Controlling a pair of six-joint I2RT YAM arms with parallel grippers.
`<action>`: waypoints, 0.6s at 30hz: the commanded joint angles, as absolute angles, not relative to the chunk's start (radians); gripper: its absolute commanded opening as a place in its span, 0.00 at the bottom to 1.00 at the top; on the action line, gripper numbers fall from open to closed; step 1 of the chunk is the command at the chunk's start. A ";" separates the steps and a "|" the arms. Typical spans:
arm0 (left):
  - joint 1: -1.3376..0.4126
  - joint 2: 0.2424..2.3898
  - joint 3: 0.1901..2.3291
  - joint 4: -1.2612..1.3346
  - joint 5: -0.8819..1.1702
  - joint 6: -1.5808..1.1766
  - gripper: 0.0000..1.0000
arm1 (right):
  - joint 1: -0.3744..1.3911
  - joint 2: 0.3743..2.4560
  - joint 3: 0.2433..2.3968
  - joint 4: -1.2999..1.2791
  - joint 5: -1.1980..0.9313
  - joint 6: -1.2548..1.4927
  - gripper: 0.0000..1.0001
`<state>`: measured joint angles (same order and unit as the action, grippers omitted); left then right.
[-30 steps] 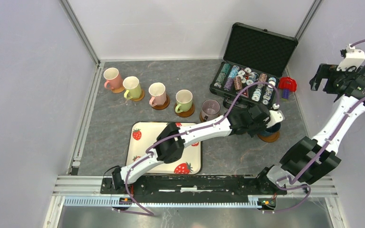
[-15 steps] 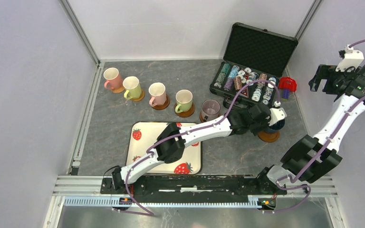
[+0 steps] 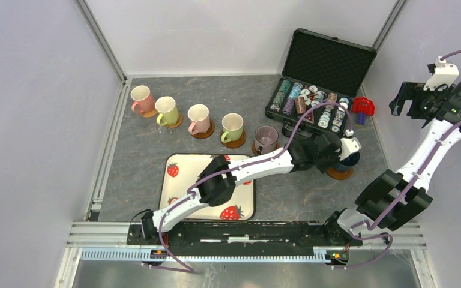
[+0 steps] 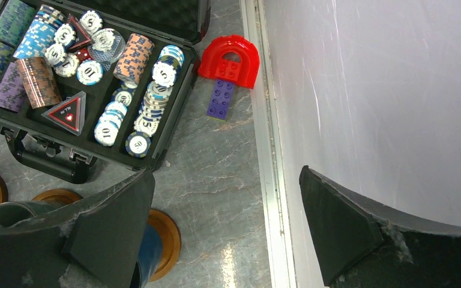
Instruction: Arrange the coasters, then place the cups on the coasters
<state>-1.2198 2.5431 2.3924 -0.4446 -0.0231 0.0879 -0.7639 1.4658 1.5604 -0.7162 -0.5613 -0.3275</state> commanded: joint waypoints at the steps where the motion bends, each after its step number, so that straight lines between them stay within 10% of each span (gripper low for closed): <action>1: -1.225 2.544 2.402 -0.321 -0.009 0.035 0.12 | -0.768 1.468 1.575 -0.696 -0.580 -0.333 0.98; 13: -1.227 2.562 2.412 -0.322 -0.003 0.011 0.16 | -0.767 1.481 1.584 -0.690 -0.583 -0.335 0.98; 18: -1.226 2.559 2.409 -0.333 -0.003 0.011 0.33 | -0.767 1.478 1.580 -0.692 -0.580 -0.337 0.98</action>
